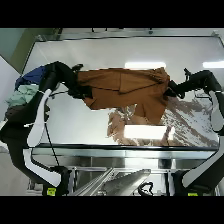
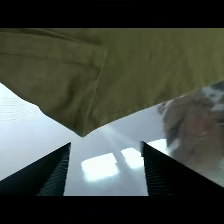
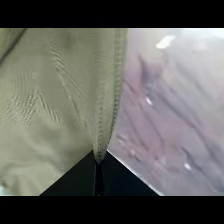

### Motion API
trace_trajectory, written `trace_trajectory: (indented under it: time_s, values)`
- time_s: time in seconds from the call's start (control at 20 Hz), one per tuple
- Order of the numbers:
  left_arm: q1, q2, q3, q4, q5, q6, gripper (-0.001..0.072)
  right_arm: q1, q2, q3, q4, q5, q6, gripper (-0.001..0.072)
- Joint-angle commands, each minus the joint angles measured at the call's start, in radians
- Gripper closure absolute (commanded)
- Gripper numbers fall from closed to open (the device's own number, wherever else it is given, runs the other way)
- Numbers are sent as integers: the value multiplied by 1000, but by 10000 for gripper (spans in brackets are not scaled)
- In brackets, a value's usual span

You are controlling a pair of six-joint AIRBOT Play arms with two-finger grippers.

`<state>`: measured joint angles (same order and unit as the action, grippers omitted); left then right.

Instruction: Fold the shirts.

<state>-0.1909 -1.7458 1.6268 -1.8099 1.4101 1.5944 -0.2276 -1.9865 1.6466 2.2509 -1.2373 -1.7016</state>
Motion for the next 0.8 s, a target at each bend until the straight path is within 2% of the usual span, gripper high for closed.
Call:
trace_trajectory:
  time_s: [0.0, 0.1, 0.25, 0.4, 0.55, 0.6, 0.65, 0.7, 0.75]
  values:
    - [-193, -31, -1, 417, 28, -101, 158, -11, 39, 6, 21, -8, -23, 686]
    - [-283, -70, 0, 575, 29, -132, 158, -16, 45, 6, 21, -17, -32, 686]
    - [-345, -130, 0, 736, 23, -160, 158, -16, 46, 6, 21, -27, -42, 686]
    - [-330, -184, 0, 745, -8, -163, 159, -16, 46, 6, 21, -28, -50, 686]
    - [-318, -197, 19, 740, -98, -218, 161, -16, 46, 6, 21, -30, -50, 686]
    - [-318, -197, 38, 737, -122, -227, 231, -16, 46, 6, 21, -30, -50, 686]
    - [-318, -197, 53, 737, -139, -226, 359, -16, 46, 6, 21, -30, -50, 686]
    - [-317, -197, 60, 737, -144, -225, 367, -16, 46, 6, 21, -30, -50, 686]
    - [-315, -197, 61, 737, -143, -226, 434, -16, 46, 6, 21, -30, -50, 686]
